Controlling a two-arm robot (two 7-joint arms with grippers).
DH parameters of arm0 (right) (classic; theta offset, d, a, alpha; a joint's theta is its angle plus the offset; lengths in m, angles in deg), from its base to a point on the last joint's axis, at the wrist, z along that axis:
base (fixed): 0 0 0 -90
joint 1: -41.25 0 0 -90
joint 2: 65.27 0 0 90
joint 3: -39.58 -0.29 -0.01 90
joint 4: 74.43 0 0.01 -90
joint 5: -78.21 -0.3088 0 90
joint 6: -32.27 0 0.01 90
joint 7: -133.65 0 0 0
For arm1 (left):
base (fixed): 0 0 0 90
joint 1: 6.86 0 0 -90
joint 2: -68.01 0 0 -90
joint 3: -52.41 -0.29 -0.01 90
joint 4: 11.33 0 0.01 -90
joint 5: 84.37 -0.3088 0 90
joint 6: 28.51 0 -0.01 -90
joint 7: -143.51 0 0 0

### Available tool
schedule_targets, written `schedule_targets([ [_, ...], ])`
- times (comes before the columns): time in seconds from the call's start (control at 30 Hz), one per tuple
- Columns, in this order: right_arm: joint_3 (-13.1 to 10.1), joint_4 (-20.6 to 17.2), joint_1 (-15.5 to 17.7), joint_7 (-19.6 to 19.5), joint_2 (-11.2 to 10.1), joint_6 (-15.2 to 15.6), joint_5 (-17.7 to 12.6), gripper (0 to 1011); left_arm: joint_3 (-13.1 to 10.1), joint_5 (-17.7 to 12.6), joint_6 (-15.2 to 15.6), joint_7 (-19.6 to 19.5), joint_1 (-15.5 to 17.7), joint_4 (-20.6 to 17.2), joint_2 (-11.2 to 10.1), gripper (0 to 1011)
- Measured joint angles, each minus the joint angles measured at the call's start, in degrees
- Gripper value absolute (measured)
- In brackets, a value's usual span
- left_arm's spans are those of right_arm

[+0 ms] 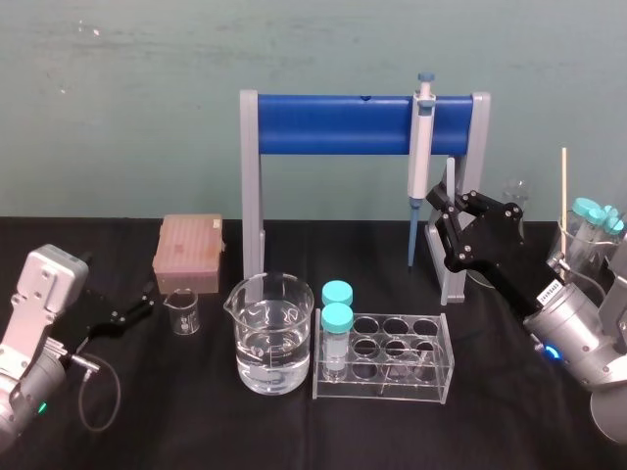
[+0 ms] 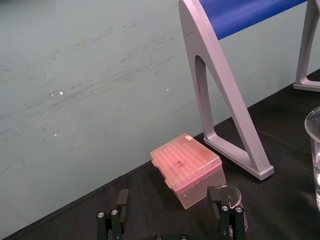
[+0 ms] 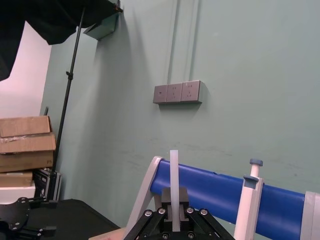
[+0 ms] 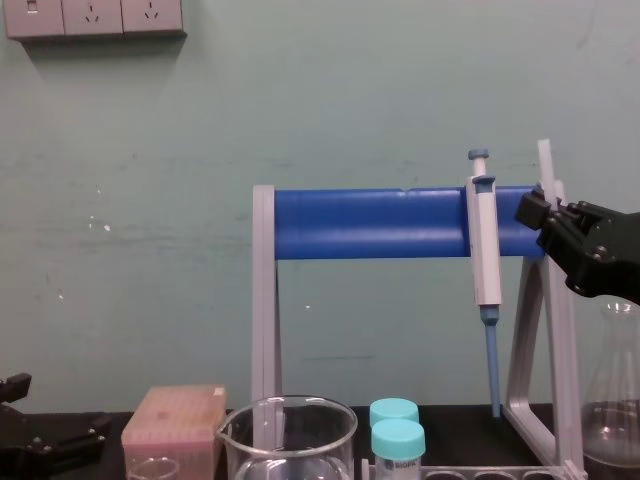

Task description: Pick up the stirring rod with one hand, then place it down.

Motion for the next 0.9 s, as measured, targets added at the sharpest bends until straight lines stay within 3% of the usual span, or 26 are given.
schedule_targets([
  [0.9, 0.0, 0.0, 0.0, 0.0, 0.0, 0.0, 0.0, 67, 0.0, 0.0, 0.0, 0.0, 0.0, 0.0, 0.0, 1000],
])
